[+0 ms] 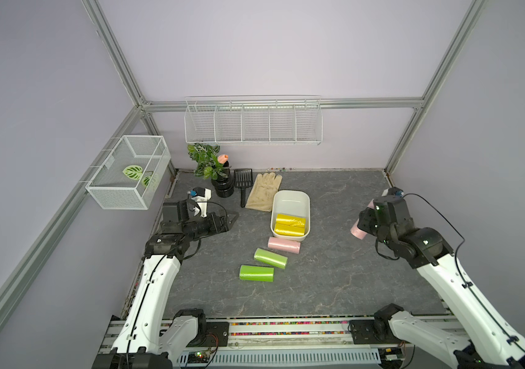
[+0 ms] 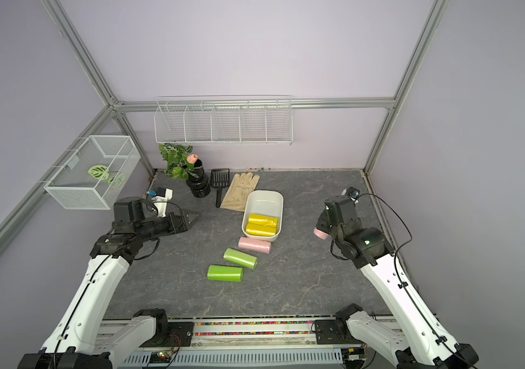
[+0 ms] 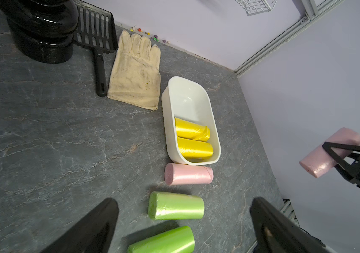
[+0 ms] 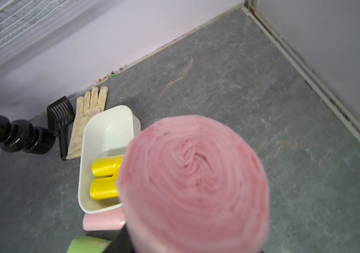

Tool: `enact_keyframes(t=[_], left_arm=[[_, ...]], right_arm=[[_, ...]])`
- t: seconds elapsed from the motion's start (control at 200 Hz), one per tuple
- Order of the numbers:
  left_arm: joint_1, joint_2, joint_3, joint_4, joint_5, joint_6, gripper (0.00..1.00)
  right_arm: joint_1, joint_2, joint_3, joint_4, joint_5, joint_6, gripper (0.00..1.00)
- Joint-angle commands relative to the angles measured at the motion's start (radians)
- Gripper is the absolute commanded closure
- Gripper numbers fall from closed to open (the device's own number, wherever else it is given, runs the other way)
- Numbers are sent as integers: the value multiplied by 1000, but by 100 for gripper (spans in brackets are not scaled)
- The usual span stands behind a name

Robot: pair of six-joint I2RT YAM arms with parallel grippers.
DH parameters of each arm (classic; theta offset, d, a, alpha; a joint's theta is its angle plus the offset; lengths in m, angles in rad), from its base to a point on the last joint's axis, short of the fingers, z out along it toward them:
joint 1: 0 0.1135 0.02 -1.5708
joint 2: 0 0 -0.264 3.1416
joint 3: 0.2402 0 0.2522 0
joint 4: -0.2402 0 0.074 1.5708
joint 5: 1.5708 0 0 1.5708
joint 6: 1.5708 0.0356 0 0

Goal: Put the roll of trash bags into the storage box
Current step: Place the roll of trash bags in the storage box.

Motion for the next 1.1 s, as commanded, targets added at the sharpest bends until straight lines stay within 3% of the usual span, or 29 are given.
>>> enact_keyframes(t=[0.0,0.2,0.58,0.875,1.095], left_arm=[[-5,4,-5,-3,-10,8,0],[-3,12,-4,-2,-19,11,0],[-3,26,7,-19,-70,19,0],[-3,32,7,-19,-71,19,0],[-3,32,7,-19,-76,19,0]], right_arm=[[-18,61,71,130,-115,-260,79],[-33,281,268,96,-356,-478,86],[-33,513,380,198,-596,-828,88],[-27,759,704,-63,-634,-977,89],[-14,901,871,-230,-662,-1168,90]])
